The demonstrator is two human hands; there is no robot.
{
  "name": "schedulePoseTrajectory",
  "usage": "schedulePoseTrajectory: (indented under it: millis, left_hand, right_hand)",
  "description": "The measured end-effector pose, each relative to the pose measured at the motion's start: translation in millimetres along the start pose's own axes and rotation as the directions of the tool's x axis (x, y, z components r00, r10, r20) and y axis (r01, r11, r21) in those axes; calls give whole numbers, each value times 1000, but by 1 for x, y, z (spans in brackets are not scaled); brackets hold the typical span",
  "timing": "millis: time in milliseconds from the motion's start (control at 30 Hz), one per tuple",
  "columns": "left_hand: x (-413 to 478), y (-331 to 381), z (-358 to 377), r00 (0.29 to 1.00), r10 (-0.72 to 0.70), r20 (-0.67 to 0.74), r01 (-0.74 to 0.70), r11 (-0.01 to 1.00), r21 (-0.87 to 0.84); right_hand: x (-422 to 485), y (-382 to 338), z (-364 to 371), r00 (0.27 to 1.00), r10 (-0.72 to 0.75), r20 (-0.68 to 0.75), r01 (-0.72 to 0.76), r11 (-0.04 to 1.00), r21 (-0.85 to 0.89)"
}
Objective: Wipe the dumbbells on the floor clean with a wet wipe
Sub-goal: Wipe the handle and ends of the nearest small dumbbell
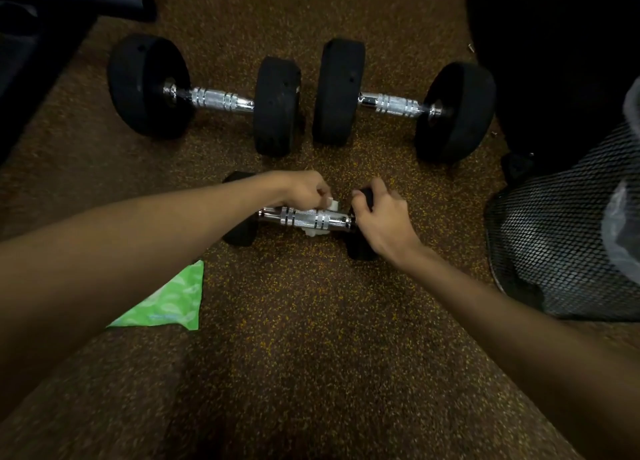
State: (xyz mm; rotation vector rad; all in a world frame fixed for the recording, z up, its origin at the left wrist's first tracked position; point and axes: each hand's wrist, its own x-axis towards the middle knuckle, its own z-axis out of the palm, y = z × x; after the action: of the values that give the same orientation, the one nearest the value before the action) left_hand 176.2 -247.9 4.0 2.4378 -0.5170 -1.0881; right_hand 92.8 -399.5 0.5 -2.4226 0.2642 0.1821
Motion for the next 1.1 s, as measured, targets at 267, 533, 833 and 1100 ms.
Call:
schedulePoseTrajectory:
  millis: [267, 533, 833, 1100]
  left_hand:
    - [-17, 0, 6, 928, 350, -126, -335, 933, 128]
    - [-5, 3, -1, 984, 173, -49, -159, 966, 203]
    - [-21, 0, 9, 907, 404, -117, -375, 903, 209]
    - [-34, -2, 8, 917, 365, -159, -327, 919, 222]
  right_hand:
    - [3, 1, 0, 1000, 12, 5, -12, 1000, 10]
    - [1, -1, -2, 1000, 14, 14, -14, 1000, 9]
    - [3, 0, -1, 1000, -3, 17, 3, 1000, 15]
    - [7, -1, -2, 999, 14, 35, -14, 1000, 13]
